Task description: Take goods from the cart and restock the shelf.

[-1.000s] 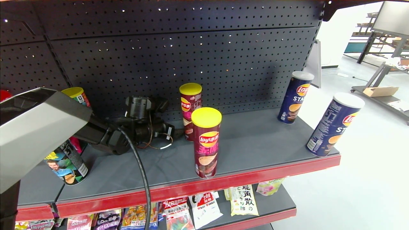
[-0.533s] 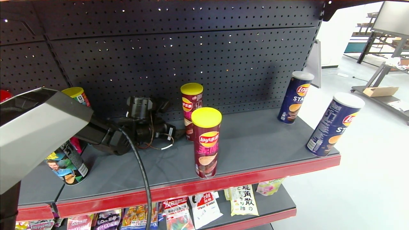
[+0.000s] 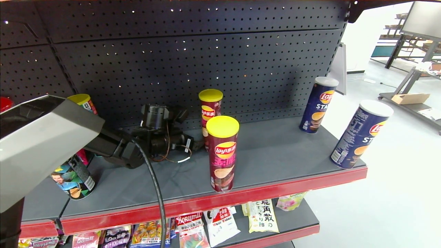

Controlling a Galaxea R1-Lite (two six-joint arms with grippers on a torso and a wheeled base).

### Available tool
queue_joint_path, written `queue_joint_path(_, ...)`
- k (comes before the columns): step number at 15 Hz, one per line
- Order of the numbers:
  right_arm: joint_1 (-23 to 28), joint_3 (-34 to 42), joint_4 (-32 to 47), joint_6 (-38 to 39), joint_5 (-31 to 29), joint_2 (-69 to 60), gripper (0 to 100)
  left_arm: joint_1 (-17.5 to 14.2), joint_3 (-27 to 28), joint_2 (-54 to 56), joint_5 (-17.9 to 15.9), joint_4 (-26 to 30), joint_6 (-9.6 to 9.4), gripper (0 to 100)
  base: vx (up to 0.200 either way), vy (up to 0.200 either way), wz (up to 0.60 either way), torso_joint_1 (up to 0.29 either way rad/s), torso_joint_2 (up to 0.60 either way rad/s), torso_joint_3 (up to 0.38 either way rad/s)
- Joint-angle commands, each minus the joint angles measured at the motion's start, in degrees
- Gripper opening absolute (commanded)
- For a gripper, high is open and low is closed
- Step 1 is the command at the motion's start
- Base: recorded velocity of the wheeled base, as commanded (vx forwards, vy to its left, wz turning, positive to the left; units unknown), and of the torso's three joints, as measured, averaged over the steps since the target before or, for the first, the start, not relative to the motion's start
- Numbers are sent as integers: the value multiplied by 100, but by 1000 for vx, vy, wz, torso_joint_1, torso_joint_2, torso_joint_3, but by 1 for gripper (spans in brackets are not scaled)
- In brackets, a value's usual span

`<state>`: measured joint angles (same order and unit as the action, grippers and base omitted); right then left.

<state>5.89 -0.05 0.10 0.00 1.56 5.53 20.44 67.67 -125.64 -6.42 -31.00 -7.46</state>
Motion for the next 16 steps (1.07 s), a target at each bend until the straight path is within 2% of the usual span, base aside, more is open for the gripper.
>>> queue_joint_path(1, 0, -4, -1, 0, 2, 9, 100, 30, 18, 4, -8, -2, 8, 100, 0, 0, 0, 0, 0, 0)
queue_joint_path(9, 0, 5, -1, 0, 2, 9, 100, 91, 18, 57, -8, -2, 17, 100, 0, 0, 0, 0, 0, 0)
queue_joint_path(13, 0, 5, -1, 0, 2, 9, 100, 144, -96, 197, -8, 6, 201, 100, 0, 0, 0, 0, 0, 0)
queue_joint_path(15, 0, 5, -1, 0, 2, 9, 100, 3, -325, 637, -8, 147, 131, 100, 0, 0, 0, 0, 0, 0)
queue_joint_path(16, 0, -4, -1, 0, 11, 9, 100, -111, -430, 980, -8, 402, 8, 100, 0, 0, 0, 0, 0, 0)
